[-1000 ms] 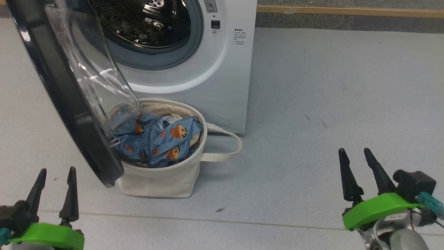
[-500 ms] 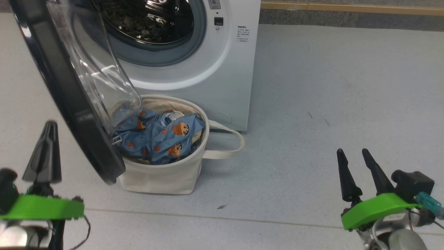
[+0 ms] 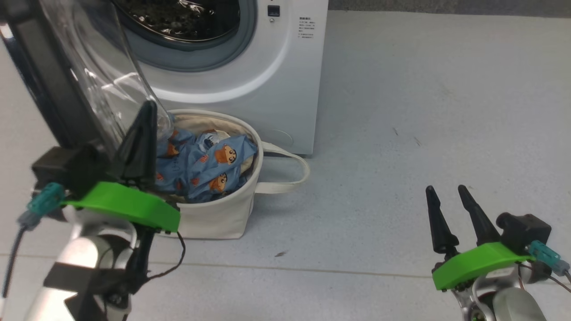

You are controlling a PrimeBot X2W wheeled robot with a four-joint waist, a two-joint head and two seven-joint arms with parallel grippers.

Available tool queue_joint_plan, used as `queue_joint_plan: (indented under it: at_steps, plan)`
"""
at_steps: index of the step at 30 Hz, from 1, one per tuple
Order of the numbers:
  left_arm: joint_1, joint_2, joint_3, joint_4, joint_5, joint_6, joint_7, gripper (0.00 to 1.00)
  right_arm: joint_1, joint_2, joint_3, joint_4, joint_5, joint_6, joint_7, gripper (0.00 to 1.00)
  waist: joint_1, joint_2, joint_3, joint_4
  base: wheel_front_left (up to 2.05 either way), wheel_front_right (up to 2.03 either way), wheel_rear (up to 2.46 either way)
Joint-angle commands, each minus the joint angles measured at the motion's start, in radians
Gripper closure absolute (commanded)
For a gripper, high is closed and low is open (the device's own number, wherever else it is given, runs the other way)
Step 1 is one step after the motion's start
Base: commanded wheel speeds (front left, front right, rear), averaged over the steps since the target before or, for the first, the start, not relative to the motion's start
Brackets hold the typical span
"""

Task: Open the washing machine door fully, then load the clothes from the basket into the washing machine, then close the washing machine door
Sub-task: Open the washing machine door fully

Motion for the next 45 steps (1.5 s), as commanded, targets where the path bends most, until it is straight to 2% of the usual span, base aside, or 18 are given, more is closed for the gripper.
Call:
queue_joint_plan:
  at_steps: [1,7,12,19,26,34,45]
  plan:
    - [-0.055,0.014,0.034,0.019,0.004,0.008,-0.009,1.00,-0.050,-0.002,0.031,-0.029,0.007,0.001,-0.015,0.00,-0.0002,0.0000,0.011,-0.013,0.00,0.00,0.00]
    - [-0.062,-0.010,0.048,0.244,0.010,0.024,-0.077,1.00,-0.067,-0.002,0.044,-0.020,0.010,0.001,-0.027,0.00,-0.0002,0.0000,0.033,-0.033,0.00,0.00,0.00]
    - [-0.079,-0.015,0.069,0.360,0.021,0.049,-0.121,1.00,-0.075,-0.002,0.055,-0.017,0.013,0.001,-0.031,0.00,-0.0002,0.0000,0.039,-0.021,0.00,0.00,0.00]
    - [-0.114,-0.015,0.102,0.458,0.016,0.073,-0.163,1.00,-0.097,-0.002,0.097,-0.023,0.017,0.001,-0.029,0.00,-0.0002,0.0000,0.036,0.024,0.00,0.00,0.00]
    - [-0.133,-0.005,0.130,0.499,0.003,0.083,-0.188,1.00,-0.139,-0.002,0.199,-0.053,0.039,0.001,-0.023,0.00,-0.0002,0.0000,0.067,0.099,0.00,0.00,0.00]
    - [-0.156,0.003,0.156,0.536,-0.019,0.071,-0.221,1.00,-0.215,-0.002,0.294,-0.085,0.034,0.001,-0.007,0.00,-0.0002,0.0000,0.132,0.204,0.00,0.00,0.00]
    - [-0.225,0.015,0.222,0.661,-0.070,0.004,-0.350,1.00,-0.311,-0.002,0.333,-0.097,-0.002,0.001,0.039,0.00,-0.0002,0.0000,0.257,0.356,0.00,0.00,0.00]
